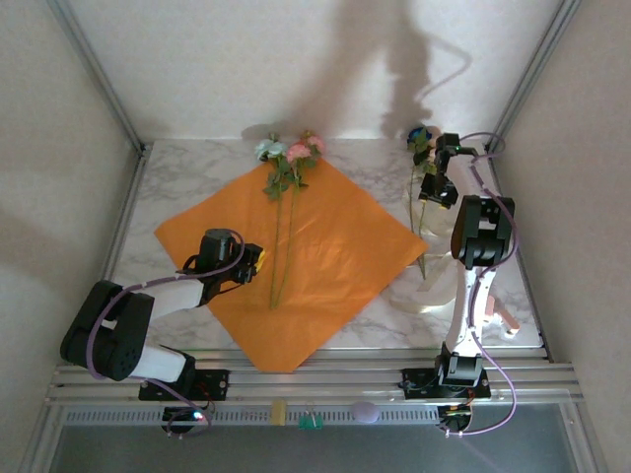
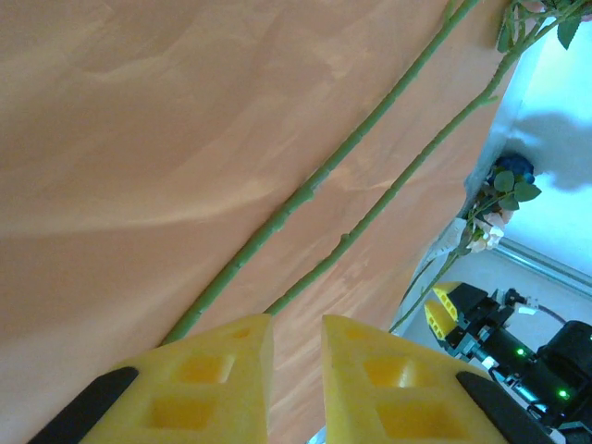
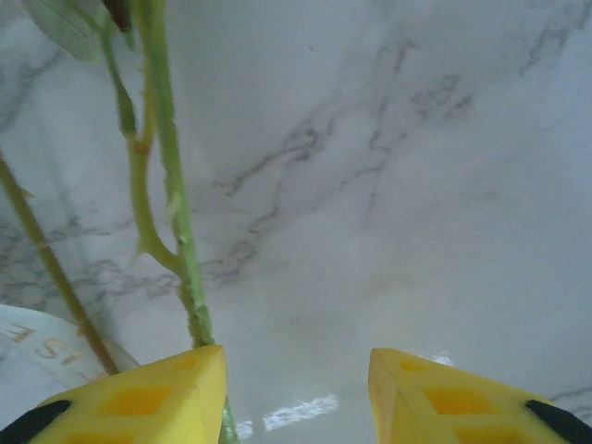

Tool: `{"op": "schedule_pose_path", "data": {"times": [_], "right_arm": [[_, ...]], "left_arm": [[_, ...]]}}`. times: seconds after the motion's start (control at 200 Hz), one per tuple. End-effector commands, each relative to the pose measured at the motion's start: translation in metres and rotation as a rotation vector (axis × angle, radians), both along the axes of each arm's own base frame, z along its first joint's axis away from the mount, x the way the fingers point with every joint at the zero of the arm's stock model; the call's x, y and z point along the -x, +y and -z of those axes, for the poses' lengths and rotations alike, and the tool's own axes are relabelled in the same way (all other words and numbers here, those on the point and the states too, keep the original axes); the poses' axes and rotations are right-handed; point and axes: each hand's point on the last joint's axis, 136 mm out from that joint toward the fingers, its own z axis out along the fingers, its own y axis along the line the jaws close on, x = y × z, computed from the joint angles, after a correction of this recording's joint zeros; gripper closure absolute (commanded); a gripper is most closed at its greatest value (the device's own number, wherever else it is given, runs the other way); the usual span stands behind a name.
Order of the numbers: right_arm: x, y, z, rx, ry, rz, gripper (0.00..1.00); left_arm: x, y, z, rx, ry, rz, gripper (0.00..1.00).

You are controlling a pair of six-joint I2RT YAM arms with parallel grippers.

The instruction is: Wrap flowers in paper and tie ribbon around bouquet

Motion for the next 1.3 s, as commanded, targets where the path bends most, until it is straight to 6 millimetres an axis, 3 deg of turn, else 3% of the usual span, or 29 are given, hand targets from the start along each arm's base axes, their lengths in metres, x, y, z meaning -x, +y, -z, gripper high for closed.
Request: {"op": "schedule_pose_path", "data": {"times": [0.0, 0.26, 0.561, 0.666, 0.766, 0.861, 0.971, 1.071, 1.176, 1.256, 1.296], "right_arm": [[-0.007, 0.005, -0.004, -0.021, -0.011, -0.020, 0.56], [-0.012, 0.013, -0.007, -0.047, -0.047, -0.025, 0.54], [-0.011, 0.017, 0.020, -0.067, 0.030, -0.025, 0.72], [-0.013, 0.018, 0.021, -0.063, 0.028, -0.026, 0.79], [-0.015, 0.012, 0.012, -0.017, 0.012, -0.027, 0.94], [-0.019, -0.005, -0.025, 0.110, -0.059, -0.013, 1.00], [-0.023, -0.028, -0.101, 0.243, -0.234, 0.048, 1.00], [-0.021, -0.035, -0.164, 0.312, -0.375, 0.083, 1.00], [-0.016, -0.019, -0.220, 0.326, -0.503, 0.051, 1.00], [-0.008, 0.012, -0.242, 0.257, -0.557, -0.007, 1.00], [-0.002, 0.030, -0.244, 0.198, -0.559, -0.032, 1.00]], "left_arm": [[0.004, -0.003, -0.002, -0.001, -0.003, 0.024, 0.79], [0.004, -0.003, -0.003, -0.001, -0.008, 0.023, 0.80], [0.005, -0.003, -0.002, -0.008, 0.006, 0.027, 0.80], [0.006, -0.003, -0.001, -0.009, 0.010, 0.031, 0.80], [0.006, -0.004, -0.001, -0.010, 0.012, 0.033, 0.80], [0.007, -0.004, 0.000, -0.011, 0.015, 0.034, 0.80], [0.007, -0.003, 0.000, -0.013, 0.017, 0.033, 0.80], [0.007, -0.003, 0.001, -0.013, 0.018, 0.032, 0.80], [0.006, -0.004, 0.001, -0.011, 0.017, 0.034, 0.80], [0.006, -0.004, 0.002, -0.013, 0.017, 0.035, 0.80], [0.006, -0.004, 0.001, -0.012, 0.016, 0.034, 0.80]]}}
